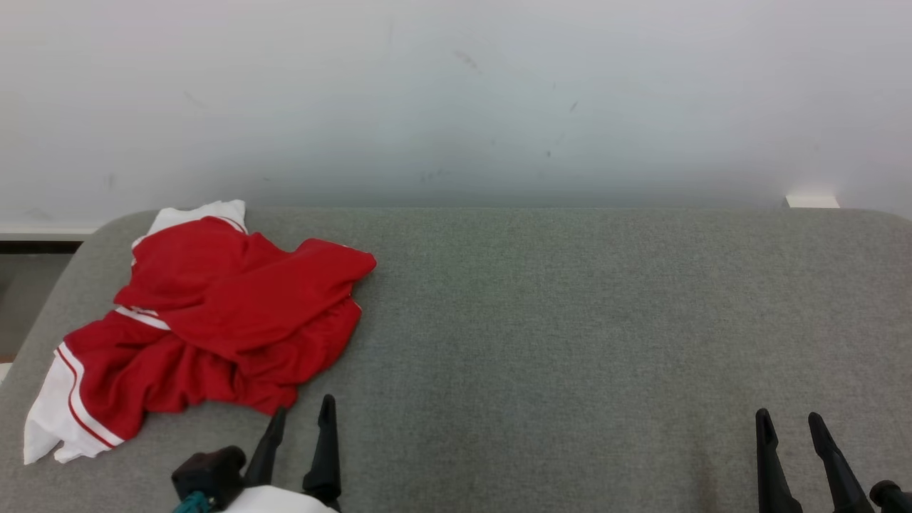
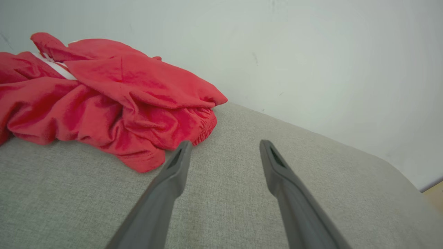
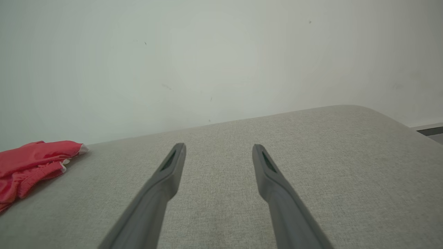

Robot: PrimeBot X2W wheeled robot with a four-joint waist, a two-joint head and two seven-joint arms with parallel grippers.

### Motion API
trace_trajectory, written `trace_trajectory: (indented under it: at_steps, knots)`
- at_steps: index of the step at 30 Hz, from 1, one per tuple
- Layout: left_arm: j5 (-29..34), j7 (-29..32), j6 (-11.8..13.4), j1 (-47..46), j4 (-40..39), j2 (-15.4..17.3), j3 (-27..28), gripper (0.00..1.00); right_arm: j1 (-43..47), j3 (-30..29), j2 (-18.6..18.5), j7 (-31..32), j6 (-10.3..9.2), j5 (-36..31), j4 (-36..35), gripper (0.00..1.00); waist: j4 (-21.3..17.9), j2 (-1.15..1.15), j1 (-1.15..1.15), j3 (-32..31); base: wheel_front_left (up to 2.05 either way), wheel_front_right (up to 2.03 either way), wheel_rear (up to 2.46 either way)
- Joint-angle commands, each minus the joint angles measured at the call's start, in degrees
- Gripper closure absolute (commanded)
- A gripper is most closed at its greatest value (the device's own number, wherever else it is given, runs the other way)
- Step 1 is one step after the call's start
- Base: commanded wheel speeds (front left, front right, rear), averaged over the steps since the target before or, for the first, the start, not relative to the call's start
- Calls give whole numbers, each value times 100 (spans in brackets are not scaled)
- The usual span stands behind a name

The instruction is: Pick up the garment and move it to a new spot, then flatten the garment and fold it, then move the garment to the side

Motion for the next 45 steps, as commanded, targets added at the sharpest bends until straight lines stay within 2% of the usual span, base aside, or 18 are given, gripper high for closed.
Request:
trace_trajectory:
  at_steps: [1,20,35,45]
  knots:
    - [196,-39,27,-3,-14,44,-26,0,28,4,-66,-38,-9,-131,-60,0,2,0,0,0,0,0,0]
    - [1150,-270,64,51,123,51,-13,0,114,12,-75,-268,-10,-648,-107,0,51,0,0,-49,0,0,0]
    - [1563,-409,150,149,198,56,-49,0,240,-36,-80,-413,-12,-649,-81,0,123,0,0,-95,0,0,0]
    - [1478,-401,168,169,202,56,-45,0,244,-49,-76,-396,-12,-265,39,0,114,0,0,-98,0,0,0]
